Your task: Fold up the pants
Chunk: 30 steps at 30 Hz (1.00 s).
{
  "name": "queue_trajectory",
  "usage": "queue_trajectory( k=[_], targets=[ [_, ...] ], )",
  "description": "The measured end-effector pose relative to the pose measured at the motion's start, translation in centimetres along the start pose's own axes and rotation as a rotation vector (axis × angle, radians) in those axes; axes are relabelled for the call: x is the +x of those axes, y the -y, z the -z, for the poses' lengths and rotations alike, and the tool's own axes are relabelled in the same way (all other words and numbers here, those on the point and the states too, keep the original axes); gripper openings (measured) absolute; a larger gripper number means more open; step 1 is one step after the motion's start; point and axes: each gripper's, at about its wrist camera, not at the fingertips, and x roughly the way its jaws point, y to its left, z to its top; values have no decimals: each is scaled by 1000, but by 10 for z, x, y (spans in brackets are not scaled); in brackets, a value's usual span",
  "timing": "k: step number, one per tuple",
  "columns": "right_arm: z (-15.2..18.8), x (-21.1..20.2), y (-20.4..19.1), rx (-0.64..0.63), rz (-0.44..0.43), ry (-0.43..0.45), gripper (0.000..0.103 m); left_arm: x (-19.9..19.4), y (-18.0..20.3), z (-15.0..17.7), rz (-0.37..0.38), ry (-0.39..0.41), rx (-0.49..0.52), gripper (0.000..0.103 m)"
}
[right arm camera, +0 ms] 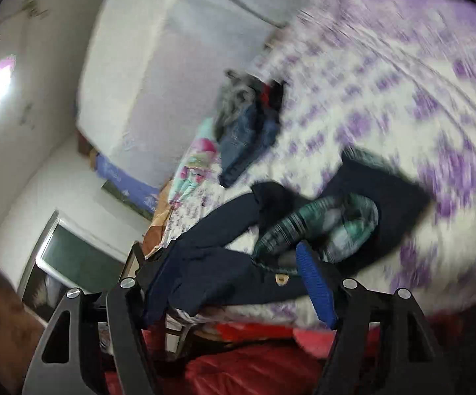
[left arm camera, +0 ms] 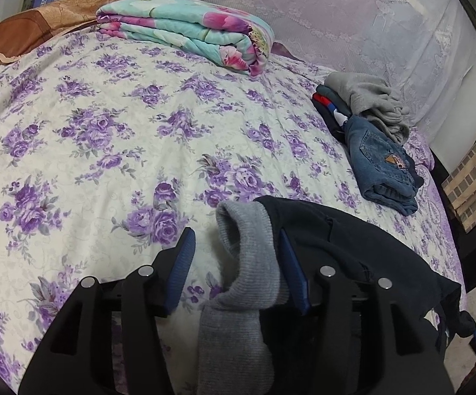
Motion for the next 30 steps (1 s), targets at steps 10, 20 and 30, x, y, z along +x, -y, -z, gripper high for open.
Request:
queue_trajectory(
  k=[10, 20, 30],
  targets=[
    [3, 56, 0, 318, 84, -197, 88, -1, -5, 1, 52, 3, -19, 52],
    [40, 53, 36, 533, 139, -191, 89, -2, -8, 1, 90, 4, -34, 55],
    [25, 67, 38, 419, 121, -105, 13, -1, -10, 2, 98, -2, -40, 56]
  ],
)
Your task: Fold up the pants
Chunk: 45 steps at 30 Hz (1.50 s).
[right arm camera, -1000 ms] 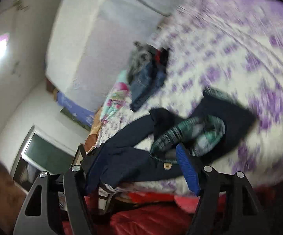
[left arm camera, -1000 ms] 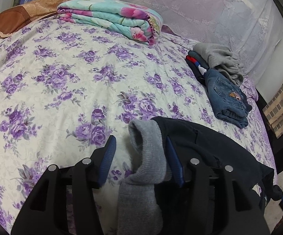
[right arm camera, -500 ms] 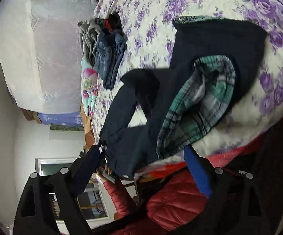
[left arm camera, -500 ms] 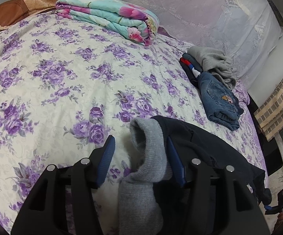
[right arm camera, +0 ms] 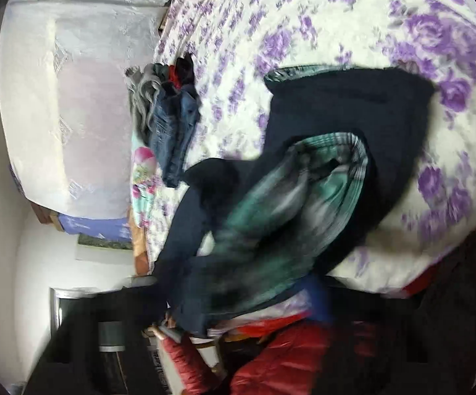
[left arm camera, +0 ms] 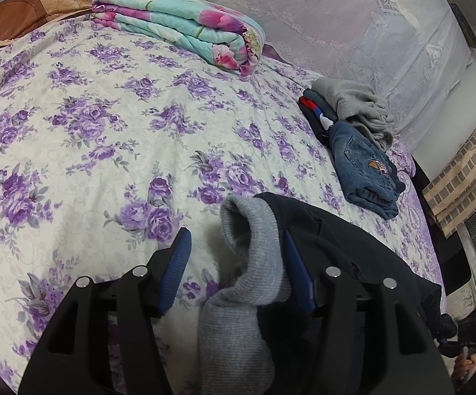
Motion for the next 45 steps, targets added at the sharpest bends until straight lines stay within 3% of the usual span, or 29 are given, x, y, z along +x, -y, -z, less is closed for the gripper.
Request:
queue_trajectory(
  k=[3, 4, 5, 9, 11, 12, 13, 14, 15, 16, 17, 18, 20, 25, 28, 30, 32, 34, 35, 36, 37, 40, 42, 45],
  targets=[
    [-4, -1, -6, -103, 30, 28, 13, 1, 1, -1, -4, -11, 1, 54],
    [-10, -11, -29, -224, 43, 77, 13, 2, 2, -4, -8, -22, 9, 49],
    [-15, -23, -48, -311, 52, 140, 13, 4, 5, -8, 4, -36, 23, 29],
    [-29, -83, -143, -752, 45, 443, 12, -6, 25, -27, 32, -19, 62, 14],
    [-28, -101, -159, -888, 26, 489, 12, -27, 39, -30, 75, 47, 81, 13],
    [-32, -104, -152, -906, 43, 451, 15, -35, 45, -28, 76, 75, 98, 13],
    [-39, -103, -140, -885, 55, 395, 19, -45, 52, -25, 63, 101, 131, 14],
    [-57, -93, -108, -797, 86, 287, 30, -47, 56, -23, 45, 97, 153, 16],
    [-72, -84, -70, -681, 165, 231, 42, -44, 57, -20, 35, 71, 166, 20],
    [-83, -76, -32, -562, 271, 198, 42, -34, 54, -17, 24, 12, 170, 23],
    [-88, -74, -6, -489, 317, 194, 42, -25, 49, -14, 3, -32, 162, 25],
    [-91, -79, 19, -425, 310, 209, 42, -18, 43, -11, -25, -66, 150, 25],
    [-93, -97, 46, -341, 232, 267, 42, -12, 30, -7, -43, -88, 121, 31],
    [-108, -107, 33, -337, 148, 293, 46, -16, 18, -15, 30, -84, 35, 38],
    [-126, -87, 16, -373, 123, 246, 62, -10, 23, -13, 15, -103, 52, 47],
    [-139, -68, 6, -377, 158, 216, 64, -2, 24, -11, 0, -122, 56, 51],
    [-148, -41, -1, -364, 140, 139, 64, 4, 24, -13, -4, -145, 58, 54],
    [-149, -17, -4, -377, 164, 72, 61, 7, 21, -17, 11, -160, 40, 57],
    [-146, -6, -8, -405, 198, 55, 48, 10, 20, -17, 19, -170, 35, 58],
    [-142, 3, -13, -431, 206, 37, 24, 12, 20, -18, 21, -177, 37, 58],
    [-138, 10, -17, -452, 206, 22, 14, 15, 21, -18, 20, -184, 41, 58],
    [-110, 10, -45, -627, 265, 105, 13, 17, 25, -17, 11, -185, 62, 54],
    [-90, -4, -68, -737, 254, 187, 13, 14, 29, -17, 11, -181, 86, 46],
    [-84, -17, -79, -766, 222, 234, 13, 9, 38, -19, -2, -154, 148, 39]
  ],
)
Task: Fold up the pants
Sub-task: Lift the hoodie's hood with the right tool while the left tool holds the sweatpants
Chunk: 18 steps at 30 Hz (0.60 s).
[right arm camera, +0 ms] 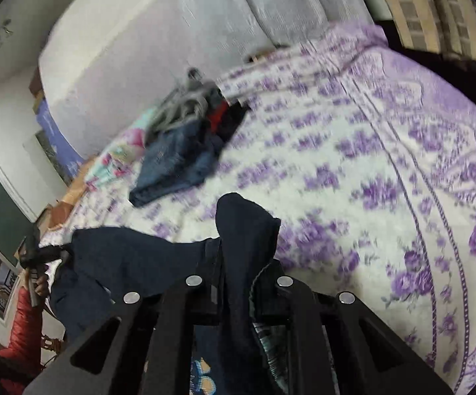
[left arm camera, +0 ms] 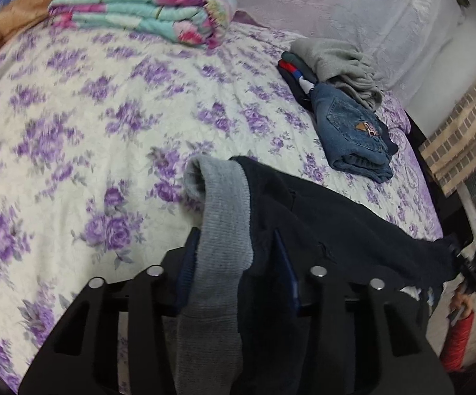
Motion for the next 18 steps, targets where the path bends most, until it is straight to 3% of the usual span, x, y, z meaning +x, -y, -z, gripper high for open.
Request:
queue_trajectory(
  k=[2, 3, 4, 5, 6, 8, 10, 13, 14, 18],
  targets=[
    [-3, 4, 7, 14, 19, -10, 13, -1, 2, -3, -4, 4, 22, 39],
    [0, 8, 14, 36, 25, -31, 13, 1, 1, -5, -13, -1, 25, 44],
    [1, 16, 20, 61, 29, -57, 13, 2, -1, -8, -18, -5, 14, 53],
    [6, 24, 32, 110, 34, -87, 14, 3, -5, -11, -22, -3, -2, 72],
    [9, 28, 40, 144, 31, -103, 15, 5, -11, -16, -25, 8, -31, 82],
    [14, 35, 55, 216, -2, -123, 17, 9, -19, -23, 1, -4, -70, 82],
    [18, 44, 71, 303, -54, -145, 20, 25, -28, -30, 60, -68, -123, 80],
    [23, 51, 77, 332, -71, -148, 17, 37, -15, -32, -14, -72, -67, 52],
    [23, 50, 74, 316, -62, -140, 15, 35, -8, -32, -15, -61, -36, 27],
    [7, 34, 52, 202, 3, -48, 12, 12, 19, -34, -9, 57, 18, 15]
  ],
)
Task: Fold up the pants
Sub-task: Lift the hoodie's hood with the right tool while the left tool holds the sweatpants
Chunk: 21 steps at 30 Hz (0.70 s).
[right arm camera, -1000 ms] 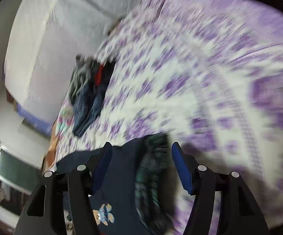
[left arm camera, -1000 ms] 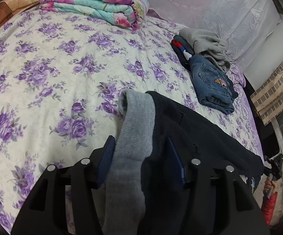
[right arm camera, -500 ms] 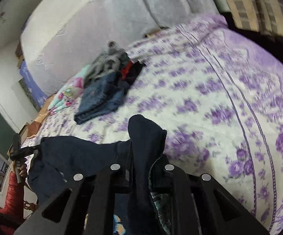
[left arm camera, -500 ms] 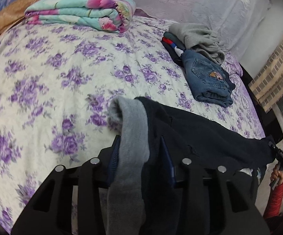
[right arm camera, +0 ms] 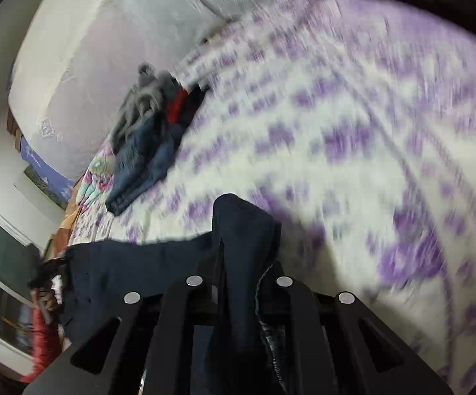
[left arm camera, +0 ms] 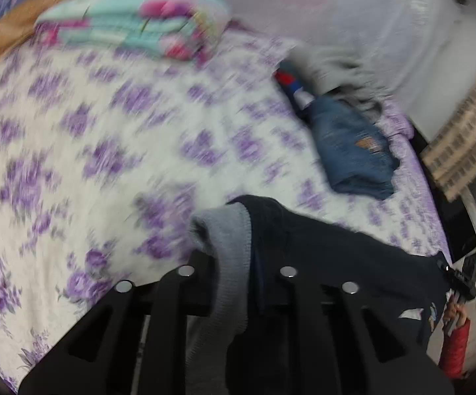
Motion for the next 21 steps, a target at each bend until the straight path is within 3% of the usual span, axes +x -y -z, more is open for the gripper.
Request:
queue_trajectory(
  k=[1, 4, 7, 9, 12, 14, 16, 18, 21],
  targets=[
    [-9, -4, -3, -8, -6, 22, 12, -12, 9, -6, -9, 55, 18, 15],
    [-48, -20, -24, -60, -17, 110, 12, -41, 21, -31, 63, 166, 2, 14],
    [-87, -17, -32, -81, -8, 159, 12, -48, 26, -52, 42, 201, 4, 15],
    [-107, 7, -23, -55, 12, 146, 12, -36, 19, -62, 23, 176, -23, 15],
    [-117, 74, 5, -18, 86, 16, 19, 21, -17, -66, -5, 16, -137, 22],
    [-113, 118, 31, 34, 171, -40, 25, 72, -49, -56, -20, -116, -267, 27],
    [-110, 126, 42, 50, 129, -6, 27, 83, -64, -49, 72, -80, -328, 25],
    [-112, 113, 45, 69, 91, 33, 44, 78, -66, -49, 102, -68, -331, 30],
    [-110, 88, 51, 108, 103, 142, 46, 72, -62, -44, 113, -31, -300, 34]
  ],
)
